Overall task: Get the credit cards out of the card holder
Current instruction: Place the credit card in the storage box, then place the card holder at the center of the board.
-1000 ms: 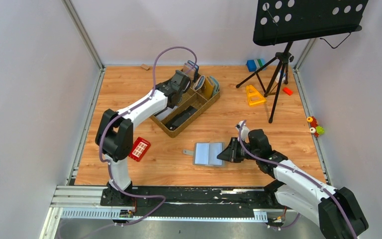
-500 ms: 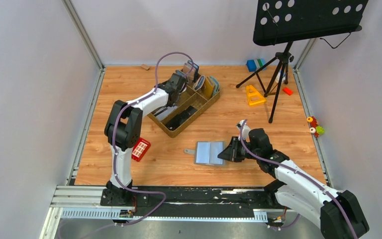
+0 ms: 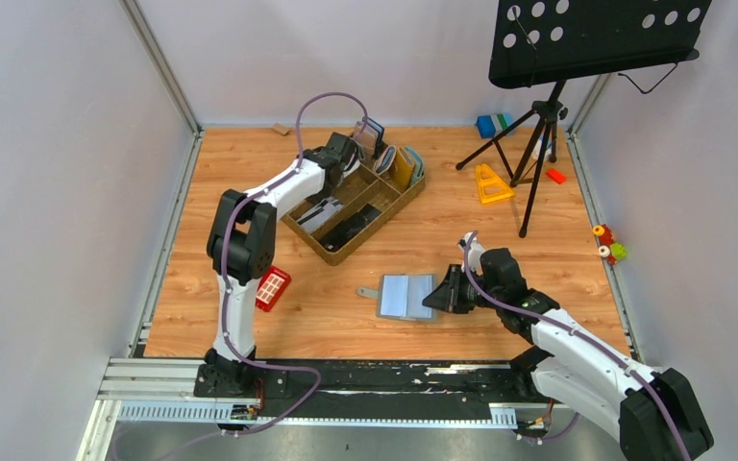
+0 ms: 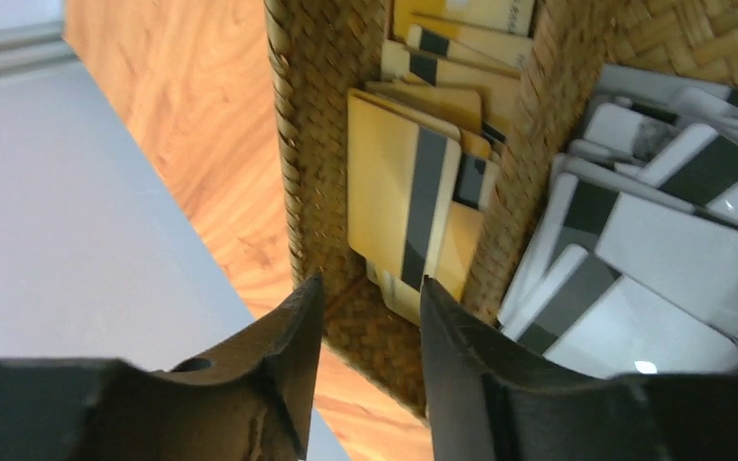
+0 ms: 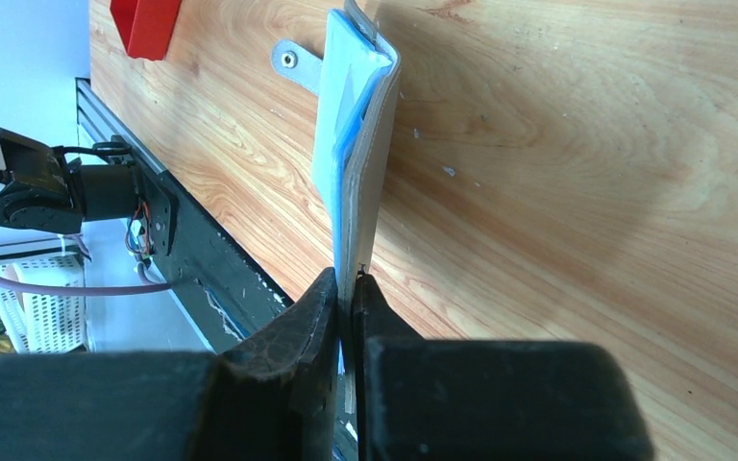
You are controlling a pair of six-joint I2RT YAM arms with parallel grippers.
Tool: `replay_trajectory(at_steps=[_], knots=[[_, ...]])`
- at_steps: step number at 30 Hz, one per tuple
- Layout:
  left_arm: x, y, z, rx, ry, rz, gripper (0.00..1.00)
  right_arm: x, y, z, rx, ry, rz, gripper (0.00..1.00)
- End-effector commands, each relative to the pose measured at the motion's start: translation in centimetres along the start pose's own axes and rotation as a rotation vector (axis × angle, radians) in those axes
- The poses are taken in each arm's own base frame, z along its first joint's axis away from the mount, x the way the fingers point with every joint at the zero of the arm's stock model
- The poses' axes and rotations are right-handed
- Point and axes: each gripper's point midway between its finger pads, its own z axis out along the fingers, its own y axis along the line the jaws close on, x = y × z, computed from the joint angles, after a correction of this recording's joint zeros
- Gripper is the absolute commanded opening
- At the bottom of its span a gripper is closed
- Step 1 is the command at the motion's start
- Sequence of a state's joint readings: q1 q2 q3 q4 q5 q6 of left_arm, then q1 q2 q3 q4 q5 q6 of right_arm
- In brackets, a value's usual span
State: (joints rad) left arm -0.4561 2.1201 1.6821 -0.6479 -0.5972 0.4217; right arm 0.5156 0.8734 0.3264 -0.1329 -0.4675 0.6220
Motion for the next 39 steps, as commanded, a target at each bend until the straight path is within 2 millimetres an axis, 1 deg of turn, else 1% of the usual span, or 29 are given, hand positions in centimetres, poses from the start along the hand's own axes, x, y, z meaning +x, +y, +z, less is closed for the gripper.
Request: replay_trajectory(at_steps=[1,2,4,5,6,8,9,10,11,13,14,15,16,17,18,20,22,23,25,30,32,33,35,37,39], knots=[[-0.2,2.1,-5.8,0.081,-0.049,-0.179,0.57,-1.7,1.0,-0.3,-0.005,-0.039,-0.021,0.00],[0.0,1.9,-6.7,0.109,-0.056,-0.216,0.61,-1.7,1.1,-0.3,-0.007,-0.040,-0.022,0.00],[0.4,1.0,-8.6,0.184,-0.083,-0.300,0.67,-2.0,1.4,-0.3,-0.025,-0.051,-0.027,0.00],[1.0,0.0,-9.2,0.228,-0.093,-0.337,0.68,-2.1,1.6,-0.2,-0.038,-0.057,-0.026,0.00],[0.9,-0.2,-10.4,0.261,-0.133,-0.392,0.69,-2.3,1.9,-0.2,-0.051,-0.066,-0.024,0.00],[1.5,-1.9,-12.0,0.349,-0.191,-0.476,0.69,-2.6,2.2,-0.1,-0.069,-0.085,-0.008,0.00],[1.1,-1.9,-13.6,0.390,-0.255,-0.525,0.72,-2.9,2.4,0.0,-0.079,-0.095,-0.007,0.00],[1.2,-2.6,-14.6,0.434,-0.288,-0.553,0.74,-2.8,2.4,0.1,-0.083,-0.094,-0.001,0.00],[1.4,-3.1,-15.6,0.472,-0.323,-0.583,0.77,-2.8,2.3,0.1,-0.081,-0.090,0.006,0.00],[2.0,-4.0,-17.2,0.529,-0.394,-0.638,0.88,-3.2,2.7,0.2,-0.098,-0.103,0.001,0.00],[2.7,-4.3,-17.6,0.534,-0.422,-0.668,0.92,-3.2,2.9,0.2,-0.107,-0.103,0.002,0.00],[3.0,-4.6,-18.2,0.555,-0.457,-0.700,0.98,-3.3,3.1,0.1,-0.117,-0.103,0.001,0.00],[3.8,-5.1,-18.4,0.562,-0.473,-0.733,1.00,-3.3,3.4,0.0,-0.130,-0.105,0.003,0.00],[4.7,-6.1,-18.4,0.585,-0.482,-0.761,1.00,-3.4,3.7,-0.1,-0.148,-0.112,-0.001,0.00],[5.1,-7.0,-18.8,0.628,-0.503,-0.803,1.00,-3.5,4.2,-0.3,-0.171,-0.118,-0.008,0.00],[5.1,-8.9,-20.4,0.780,-0.601,-0.864,1.00,-3.8,5.1,-0.7,-0.220,-0.142,-0.028,0.00],[4.9,-10.1,-22.5,0.922,-0.709,-0.901,1.00,-4.2,5.9,-1.3,-0.251,-0.173,-0.044,0.00],[4.8,-10.3,-23.3,0.968,-0.747,-0.917,1.00,-4.6,6.2,-1.5,-0.261,-0.187,-0.049,0.00],[5.2,-11.1,-24.4,1.035,-0.768,-0.930,1.00,-5.1,6.9,-2.0,-0.278,-0.208,-0.058,0.00],[5.2,-12.6,-27.8,1.261,-0.874,-0.917,1.00,-6.2,8.6,-3.2,-0.324,-0.248,-0.078,0.00],[5.2,-12.9,-29.0,1.351,-0.908,-0.932,1.00,-6.5,9.1,-3.6,-0.349,-0.266,-0.099,0.00],[5.3,-12.8,-29.6,1.382,-0.946,-0.939,0.97,-6.6,9.4,-3.7,-0.362,-0.277,-0.108,0.00],[5.6,-12.6,-30.1,1.396,-1.015,-0.974,0.94,-6.8,9.7,-4.0,-0.388,-0.297,-0.107,0.00],[6.1,-12.6,-29.7,1.369,-1.035,-1.008,0.96,-6.9,10.2,-4.3,-0.418,-0.310,-0.105,0.00],[6.5,-12.6,-29.7,1.358,-1.038,-1.006,0.99,-6.9,10.5,-4.4,-0.437,-0.312,-0.103,0.00]])
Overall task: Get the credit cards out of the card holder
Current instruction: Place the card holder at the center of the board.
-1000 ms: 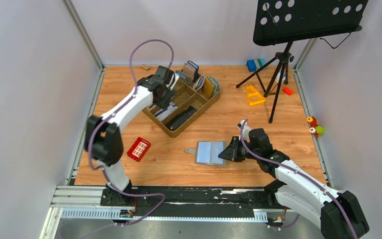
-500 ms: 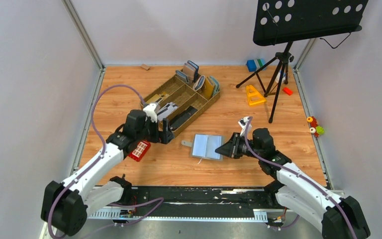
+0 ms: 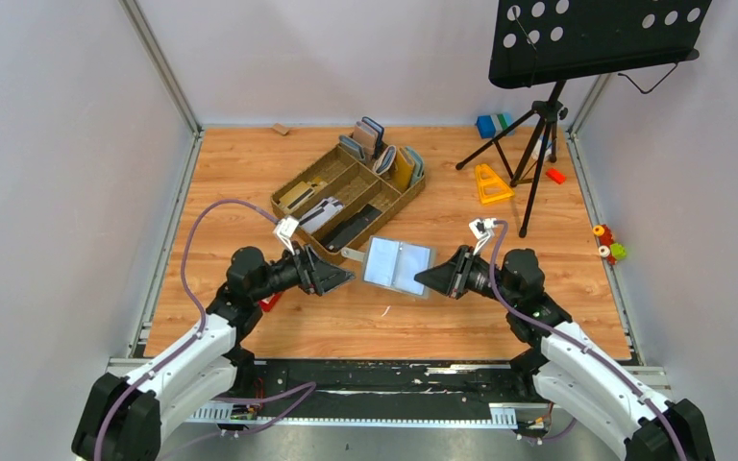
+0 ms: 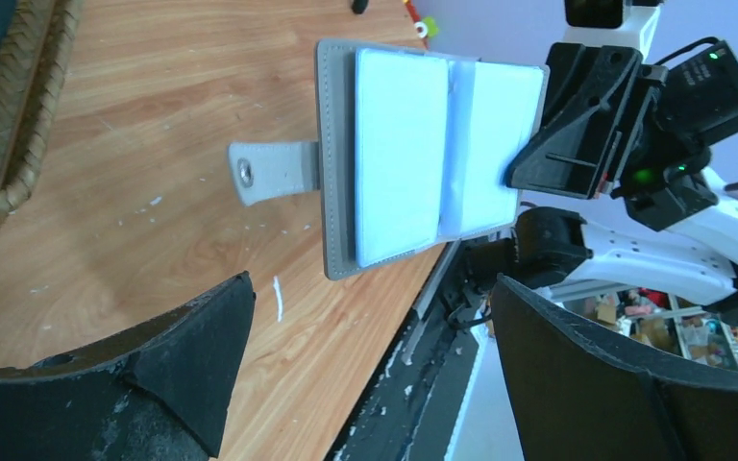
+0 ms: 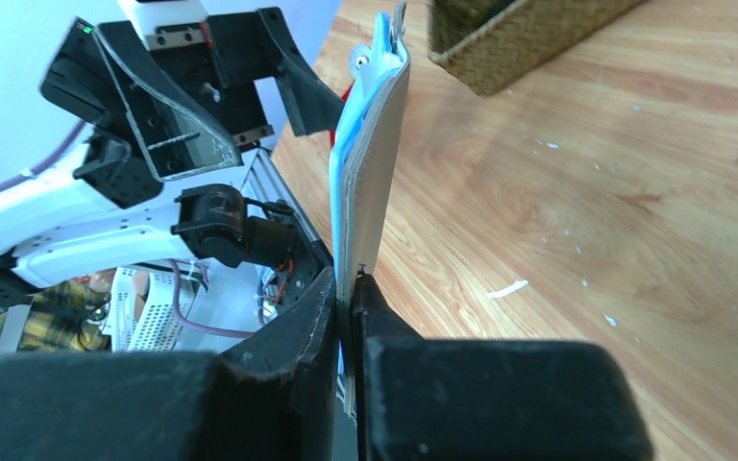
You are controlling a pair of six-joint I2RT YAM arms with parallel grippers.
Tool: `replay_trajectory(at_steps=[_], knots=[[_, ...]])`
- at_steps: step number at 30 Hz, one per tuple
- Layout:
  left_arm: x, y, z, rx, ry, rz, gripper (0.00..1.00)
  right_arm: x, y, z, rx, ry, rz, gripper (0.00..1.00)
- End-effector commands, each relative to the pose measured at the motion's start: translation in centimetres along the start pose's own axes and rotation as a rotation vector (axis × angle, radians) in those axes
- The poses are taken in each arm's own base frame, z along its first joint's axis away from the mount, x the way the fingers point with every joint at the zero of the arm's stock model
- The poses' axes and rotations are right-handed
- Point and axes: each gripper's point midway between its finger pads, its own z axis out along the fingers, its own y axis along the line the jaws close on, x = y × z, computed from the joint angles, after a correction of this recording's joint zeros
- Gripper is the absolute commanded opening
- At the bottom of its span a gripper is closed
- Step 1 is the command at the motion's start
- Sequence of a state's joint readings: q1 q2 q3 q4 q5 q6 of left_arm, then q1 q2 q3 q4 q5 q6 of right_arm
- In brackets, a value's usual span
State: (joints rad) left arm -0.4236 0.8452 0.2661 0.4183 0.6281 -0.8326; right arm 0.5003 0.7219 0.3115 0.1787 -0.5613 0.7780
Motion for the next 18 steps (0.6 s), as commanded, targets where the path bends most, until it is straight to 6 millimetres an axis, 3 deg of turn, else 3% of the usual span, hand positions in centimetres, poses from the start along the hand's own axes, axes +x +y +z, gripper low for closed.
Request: replay_trajectory(at_steps=[1,10,18], knots=[[-2.3,-3.7,-0.7,0.140,-0.101,0.051,1.00,-2.0,3.1,-0.2,-0.130,-0.071,-0.041,0.00],[-0.4,-2.4,-0.5,0.137,-0.049,0.001,1.00,-2.3,4.2,-0.4,-0.189,-0.082,-0.057,0.00],[-0.7,-5.0,-0.6,0.284,-0.085,-0.039,1.00,-1.7,4.4,-0.3,-0.222,-0.059,-0.032,0.00]])
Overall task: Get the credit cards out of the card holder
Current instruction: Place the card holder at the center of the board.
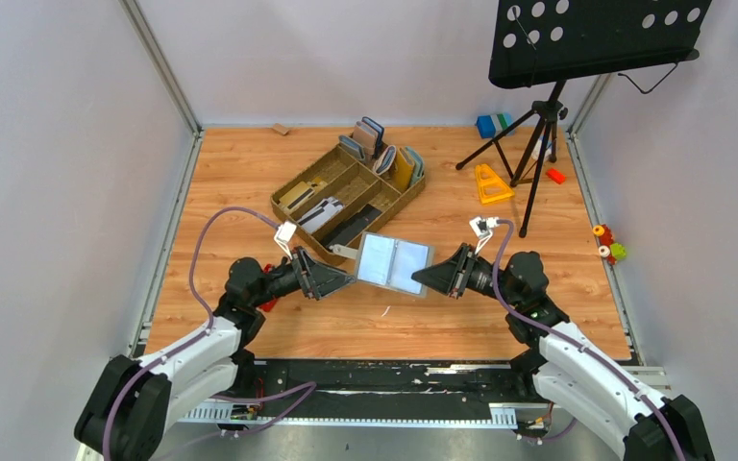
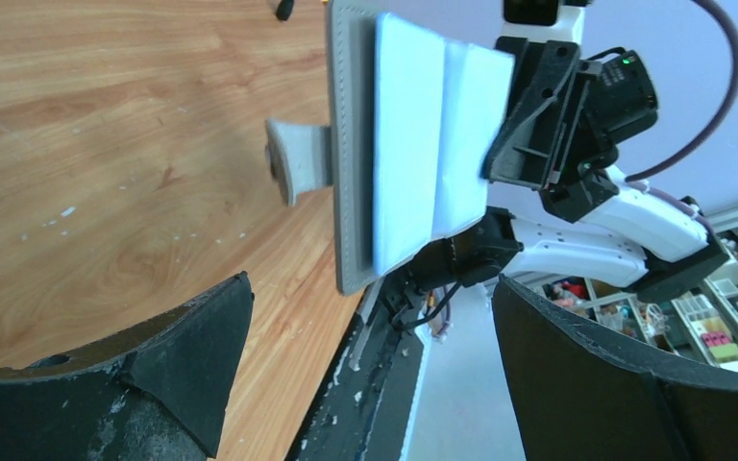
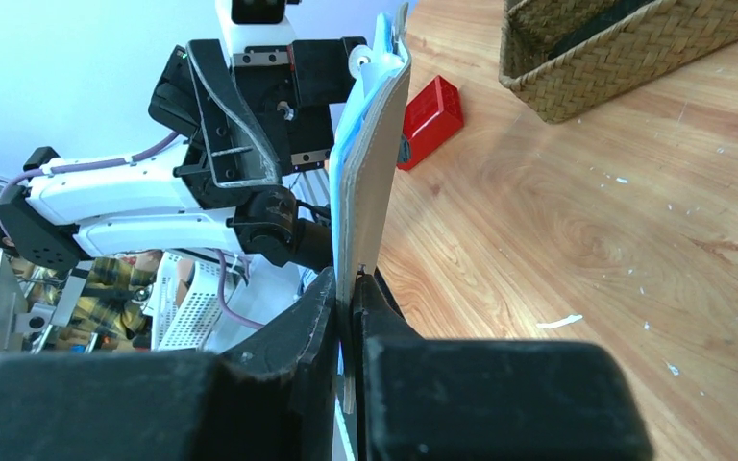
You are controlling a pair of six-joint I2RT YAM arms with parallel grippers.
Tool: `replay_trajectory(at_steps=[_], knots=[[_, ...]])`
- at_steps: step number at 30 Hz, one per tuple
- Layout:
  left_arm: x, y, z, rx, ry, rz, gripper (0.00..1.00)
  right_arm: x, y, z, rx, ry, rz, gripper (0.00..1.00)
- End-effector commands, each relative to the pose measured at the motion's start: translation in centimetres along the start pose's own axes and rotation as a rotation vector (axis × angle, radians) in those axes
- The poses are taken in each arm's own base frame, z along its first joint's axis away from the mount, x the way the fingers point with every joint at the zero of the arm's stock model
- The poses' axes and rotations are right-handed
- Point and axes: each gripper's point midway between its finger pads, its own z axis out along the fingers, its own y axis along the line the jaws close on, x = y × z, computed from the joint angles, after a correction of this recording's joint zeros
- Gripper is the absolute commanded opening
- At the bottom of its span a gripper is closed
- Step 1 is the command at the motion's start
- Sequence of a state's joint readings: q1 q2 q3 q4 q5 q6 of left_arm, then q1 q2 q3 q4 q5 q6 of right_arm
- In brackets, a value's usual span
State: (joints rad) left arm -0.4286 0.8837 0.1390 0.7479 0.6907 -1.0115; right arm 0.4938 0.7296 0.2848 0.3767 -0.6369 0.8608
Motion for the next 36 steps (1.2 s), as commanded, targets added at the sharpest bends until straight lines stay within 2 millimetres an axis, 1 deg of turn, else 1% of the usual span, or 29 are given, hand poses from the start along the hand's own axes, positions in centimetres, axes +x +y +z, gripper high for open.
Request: replay_trajectory(at_steps=[1,5,7,12,15,17,19,20,23,24,28,29,33,36], knots=[[-1.2,-3.3,0.7,0.139,-0.033,0.022,1.00,-0.7,1.7,0.0,-0.083,-0.018,-0.022,0.00],[-1.2,-3.2,1.2,0.145,-0.029,-0.018,0.98,-0.5,1.9,0.0,-0.097,-0.011,-0.013,0.00],[-1.4,-3.5,1.4,0.166,-0.045,-0.025,0.91,-0.2,1.8,0.0,-0.100,0.000,-0.005,0.00],[-1.4,-3.6,2.2,0.179,-0.021,-0.036,0.82,0.2,2.0,0.0,-0.119,0.019,0.014,0.00],[-1.7,-4.0,2.4,0.206,-0.029,-0.051,0.68,0.5,1.7,-0.1,-0.114,0.027,0.025,0.00],[-1.8,-4.1,2.6,0.221,-0.031,-0.052,0.54,0.7,1.6,-0.1,-0.108,0.033,0.030,0.00],[-1.7,-4.3,2.8,0.235,-0.019,-0.054,0.42,1.0,1.1,0.0,-0.088,0.050,0.040,0.00],[-1.7,-4.3,2.9,0.240,-0.017,-0.055,0.37,1.1,0.8,0.1,-0.080,0.059,0.044,0.00],[-1.5,-4.1,3.2,0.243,-0.015,-0.062,0.34,1.6,0.5,0.3,-0.075,0.091,0.056,0.00],[-1.4,-4.0,3.3,0.242,-0.010,-0.064,0.31,1.7,0.3,0.4,-0.072,0.102,0.059,0.00],[-0.8,-4.2,4.1,0.252,0.022,-0.055,0.09,2.1,-0.1,0.8,-0.071,0.136,0.077,0.00],[-0.6,-4.3,4.4,0.253,0.030,-0.051,0.05,2.1,-0.1,0.9,-0.071,0.141,0.080,0.00],[0.2,-3.9,5.3,0.224,0.064,-0.040,0.00,2.0,-0.4,1.5,-0.067,0.150,0.087,0.00],[0.5,-3.8,5.6,0.217,0.072,-0.039,0.00,1.9,-0.3,1.8,-0.080,0.151,0.091,0.00]])
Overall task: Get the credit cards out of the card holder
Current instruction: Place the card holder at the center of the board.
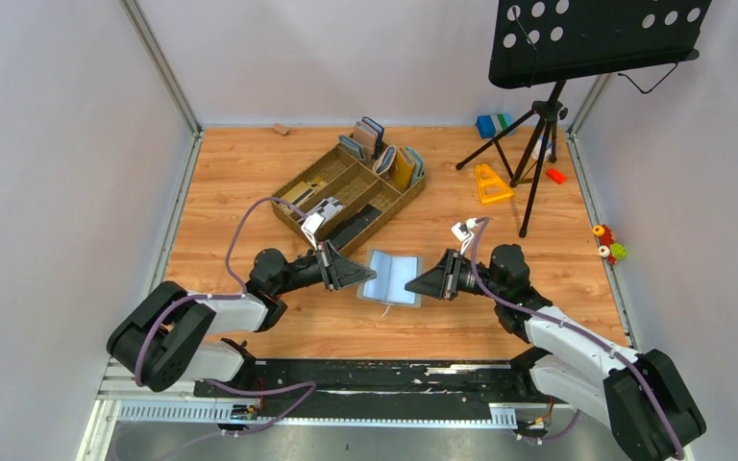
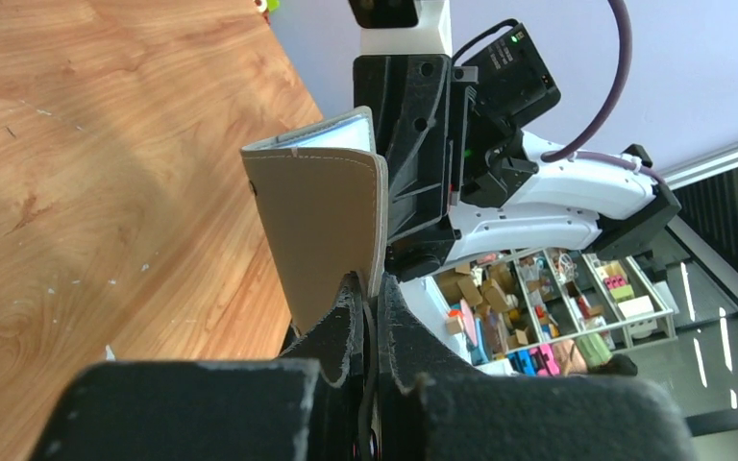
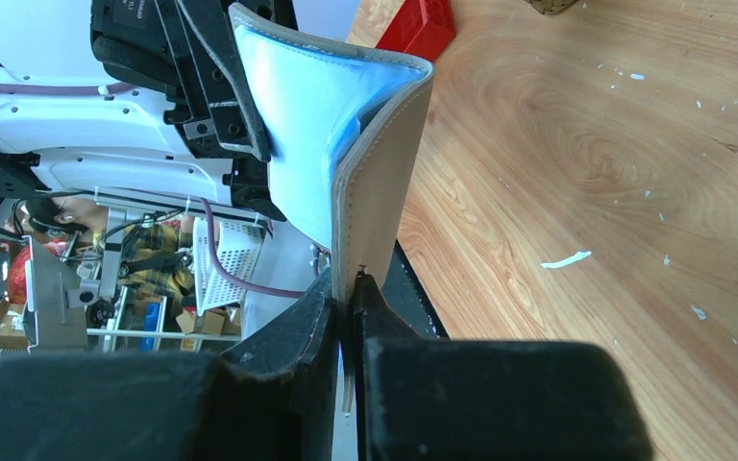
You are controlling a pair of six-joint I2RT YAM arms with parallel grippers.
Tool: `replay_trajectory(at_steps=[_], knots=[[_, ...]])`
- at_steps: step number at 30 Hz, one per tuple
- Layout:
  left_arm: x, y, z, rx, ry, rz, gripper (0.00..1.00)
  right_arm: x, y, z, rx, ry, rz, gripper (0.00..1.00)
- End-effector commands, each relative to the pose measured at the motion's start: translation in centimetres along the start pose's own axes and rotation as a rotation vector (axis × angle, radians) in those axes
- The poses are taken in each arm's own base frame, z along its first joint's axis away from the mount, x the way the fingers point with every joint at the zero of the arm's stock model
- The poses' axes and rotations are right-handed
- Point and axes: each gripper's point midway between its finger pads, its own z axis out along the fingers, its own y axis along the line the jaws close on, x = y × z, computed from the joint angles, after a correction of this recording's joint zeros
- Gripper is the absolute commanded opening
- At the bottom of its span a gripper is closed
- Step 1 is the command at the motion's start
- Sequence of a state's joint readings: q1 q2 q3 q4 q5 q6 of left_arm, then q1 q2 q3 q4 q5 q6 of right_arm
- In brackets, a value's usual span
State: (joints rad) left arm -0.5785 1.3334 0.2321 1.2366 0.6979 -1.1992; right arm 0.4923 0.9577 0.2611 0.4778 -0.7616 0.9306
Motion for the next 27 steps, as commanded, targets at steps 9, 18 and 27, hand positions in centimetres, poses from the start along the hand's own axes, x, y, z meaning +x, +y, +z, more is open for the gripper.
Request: replay_trajectory(at_steps=[9,18,27], knots=[[0.3,-0.5,2.3,0.023,0.023,0.045,0.00,-1.9,3.3,1.1,-0.133,-0.015,-0.076,0.00],[0.8,-0.5,3.3,0.048,0.028,0.001,0.00,-1.9,3.1,1.5,-0.138,-0.015,-0.065,0.00],[1.4,-0.8,4.4,0.102,0.042,-0.039,0.00,-1.5,2.3,1.7,-0.106,0.000,-0.048,0.00]])
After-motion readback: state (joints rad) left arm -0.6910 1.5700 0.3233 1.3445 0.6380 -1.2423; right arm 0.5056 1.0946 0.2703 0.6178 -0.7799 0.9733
